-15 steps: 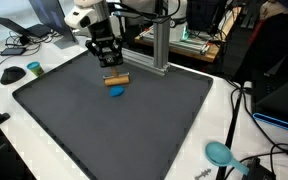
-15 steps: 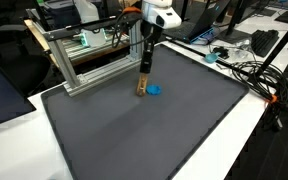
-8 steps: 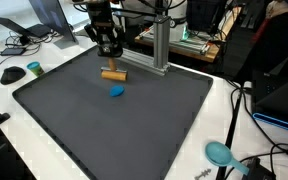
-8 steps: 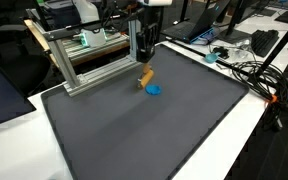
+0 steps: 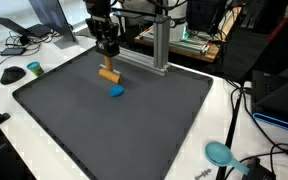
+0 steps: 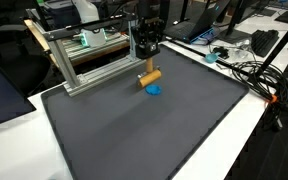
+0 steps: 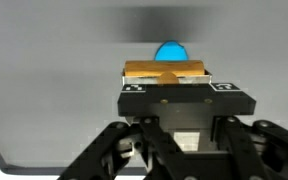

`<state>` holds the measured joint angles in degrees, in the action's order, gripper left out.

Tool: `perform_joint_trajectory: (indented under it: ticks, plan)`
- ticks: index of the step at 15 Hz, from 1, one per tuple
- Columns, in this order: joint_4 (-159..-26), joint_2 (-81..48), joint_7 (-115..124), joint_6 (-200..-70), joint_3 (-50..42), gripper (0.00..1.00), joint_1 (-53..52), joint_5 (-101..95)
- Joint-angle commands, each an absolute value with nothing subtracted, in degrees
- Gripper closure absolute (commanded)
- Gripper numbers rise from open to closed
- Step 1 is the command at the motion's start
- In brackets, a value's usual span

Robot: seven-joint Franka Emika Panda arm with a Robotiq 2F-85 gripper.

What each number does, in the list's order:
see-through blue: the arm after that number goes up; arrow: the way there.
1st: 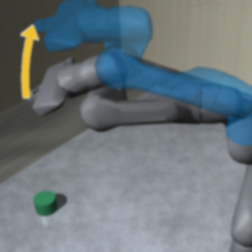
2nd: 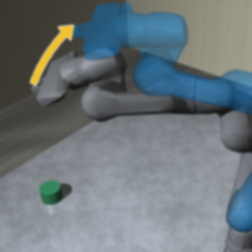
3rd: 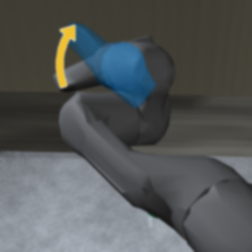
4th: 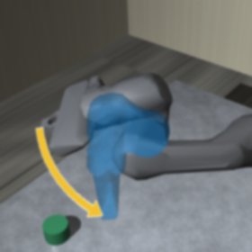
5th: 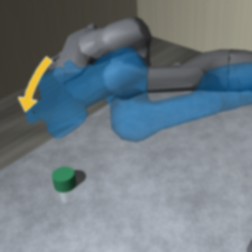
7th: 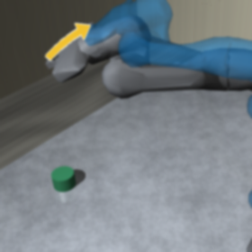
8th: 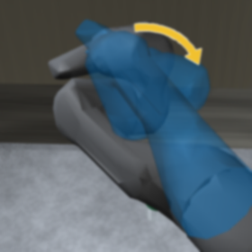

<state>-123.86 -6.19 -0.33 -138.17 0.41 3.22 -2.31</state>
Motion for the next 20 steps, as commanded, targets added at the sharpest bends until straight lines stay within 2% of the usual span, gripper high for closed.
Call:
perform_joint_trajectory:
  ticks: [1,2,6,7,13,20]
  plan:
    - [-126.95,-2.92,4.03,-147.51,0.87,0.78,1.36,0.84]
    - [-124.46,-6.03,2.75,-143.2,-0.03,0.53,1.84,-1.56]
    - [-125.12,-5.12,3.72,-146.35,0.48,0.53,0.96,-0.55]
    - [-125.25,-5.01,3.73,-146.37,0.45,0.78,0.97,-0.52]
    - [-121.94,-7.84,7.23,-139.18,0.32,0.78,1.11,2.51]
    - [-119.81,-9.59,24.89,-134.86,-2.07,0.78,-0.29,-3.8]
